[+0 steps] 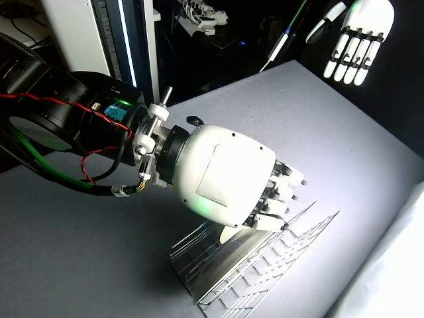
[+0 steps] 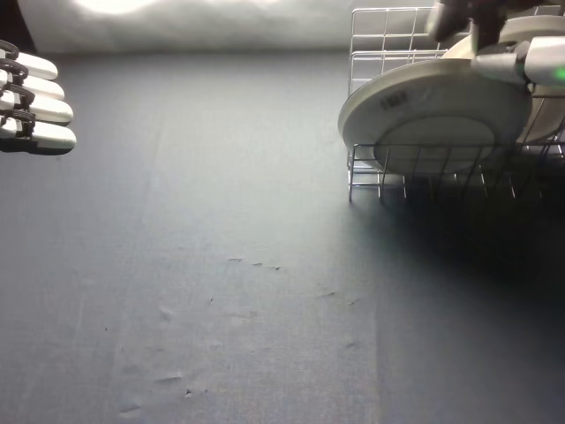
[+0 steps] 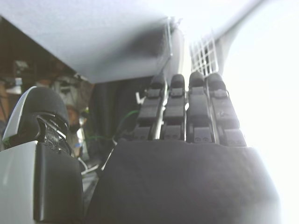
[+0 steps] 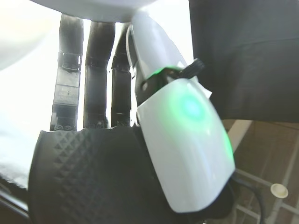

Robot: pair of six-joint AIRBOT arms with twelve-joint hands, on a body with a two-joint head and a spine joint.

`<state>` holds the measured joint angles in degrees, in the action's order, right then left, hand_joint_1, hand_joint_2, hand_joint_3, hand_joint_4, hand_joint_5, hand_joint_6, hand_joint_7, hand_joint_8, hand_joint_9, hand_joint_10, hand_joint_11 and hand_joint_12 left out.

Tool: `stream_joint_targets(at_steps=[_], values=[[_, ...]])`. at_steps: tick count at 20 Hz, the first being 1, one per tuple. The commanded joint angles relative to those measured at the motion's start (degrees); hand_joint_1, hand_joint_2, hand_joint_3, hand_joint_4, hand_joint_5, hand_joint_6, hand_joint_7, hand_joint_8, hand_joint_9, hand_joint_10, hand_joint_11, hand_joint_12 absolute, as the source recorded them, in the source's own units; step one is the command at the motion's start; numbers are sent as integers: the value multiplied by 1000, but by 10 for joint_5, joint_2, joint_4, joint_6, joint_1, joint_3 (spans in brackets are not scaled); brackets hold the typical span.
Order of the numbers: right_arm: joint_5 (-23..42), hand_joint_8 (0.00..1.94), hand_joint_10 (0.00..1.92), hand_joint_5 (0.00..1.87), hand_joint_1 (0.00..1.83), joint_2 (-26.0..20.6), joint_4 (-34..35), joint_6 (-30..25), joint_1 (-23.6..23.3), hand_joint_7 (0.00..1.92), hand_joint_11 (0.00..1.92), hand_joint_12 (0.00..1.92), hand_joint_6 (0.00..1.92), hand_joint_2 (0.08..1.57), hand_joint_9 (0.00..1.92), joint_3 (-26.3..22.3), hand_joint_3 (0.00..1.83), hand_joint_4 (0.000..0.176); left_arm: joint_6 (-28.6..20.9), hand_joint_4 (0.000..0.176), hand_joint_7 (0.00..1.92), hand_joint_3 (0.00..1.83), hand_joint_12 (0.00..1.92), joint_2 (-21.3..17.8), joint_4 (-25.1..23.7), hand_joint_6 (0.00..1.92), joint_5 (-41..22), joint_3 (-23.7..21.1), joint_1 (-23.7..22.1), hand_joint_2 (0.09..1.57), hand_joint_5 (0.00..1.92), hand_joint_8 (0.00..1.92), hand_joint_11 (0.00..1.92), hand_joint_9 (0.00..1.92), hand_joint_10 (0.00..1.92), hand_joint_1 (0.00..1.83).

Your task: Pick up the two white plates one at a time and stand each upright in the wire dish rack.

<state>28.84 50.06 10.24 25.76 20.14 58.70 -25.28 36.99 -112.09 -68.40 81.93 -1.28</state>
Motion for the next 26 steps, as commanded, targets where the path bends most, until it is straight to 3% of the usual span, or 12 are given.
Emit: stream_joint_targets(at_steps=[1,4,8,12,15,19,21,22,23,24,25,26], values=[[74,31,494,773,1381,-5,-9,-3,-11,834,402,1229,154,1132,686,-2,0,0,-2,0,0,7,0,-5,47,0,1,0,-9,1159,0,0,0,0,0,0],[94,0,180,685,1269,-5,-74,-3,-15,717,238,1262,10,1110,670,-5,0,0,-2,0,0,0,0,-5,47,0,-1,-2,-12,1142,0,0,0,0,0,0],[128,0,47,509,1177,-5,-169,-8,-16,496,38,1248,0,1101,495,-12,0,0,-2,0,0,0,0,-5,40,0,-7,-8,-24,1147,0,0,0,0,0,0],[168,0,0,405,1071,-5,-287,-18,-16,361,0,1081,0,1125,357,-23,7,0,-5,0,0,4,0,-4,35,0,-15,-4,-38,1157,0,0,0,0,0,0],[197,12,7,472,1031,-5,-368,-21,-14,398,0,1117,22,1142,374,-31,10,0,-18,0,0,3,0,-4,11,0,-25,-9,-64,1158,0,0,0,0,0,0],[237,31,64,527,767,-4,-479,-20,-9,571,33,1280,23,1166,549,-33,2,0,-26,0,26,0,0,-5,1,6,-31,-22,-81,1137,16,11,0,8,3,0],[253,37,86,632,825,-4,-524,-18,-6,660,79,1335,44,1171,613,-33,1,0,-26,0,246,1,52,-6,-4,11,-33,-22,-81,1160,192,17,95,181,19,0],[262,57,136,737,900,-4,-550,-13,-6,777,174,1359,63,1146,718,-33,0,0,-26,0,462,1,148,-6,-12,9,-34,-21,-81,1182,386,13,225,385,19,61],[267,57,136,737,900,-4,-563,-11,-5,777,174,1359,63,1146,718,-33,0,0,-26,0,462,1,148,-6,-14,9,-36,-21,-81,1182,386,13,225,385,19,61],[271,125,527,798,895,-4,-575,-8,-4,859,240,1435,122,1154,658,-33,0,0,-26,0,708,1,241,-5,-14,28,-36,-20,-81,1212,636,15,336,612,20,172],[276,193,780,800,866,-4,-580,-5,-3,857,248,1488,179,1166,577,-32,1,0,-26,0,785,0,302,-5,-14,26,-36,-20,-81,1226,717,9,393,700,17,209],[284,566,1015,740,929,-4,-588,-1,-1,757,268,1555,1129,1229,535,-32,4,7,-26,0,878,0,377,-5,-13,55,-36,-21,-82,1232,814,38,521,808,50,341]])
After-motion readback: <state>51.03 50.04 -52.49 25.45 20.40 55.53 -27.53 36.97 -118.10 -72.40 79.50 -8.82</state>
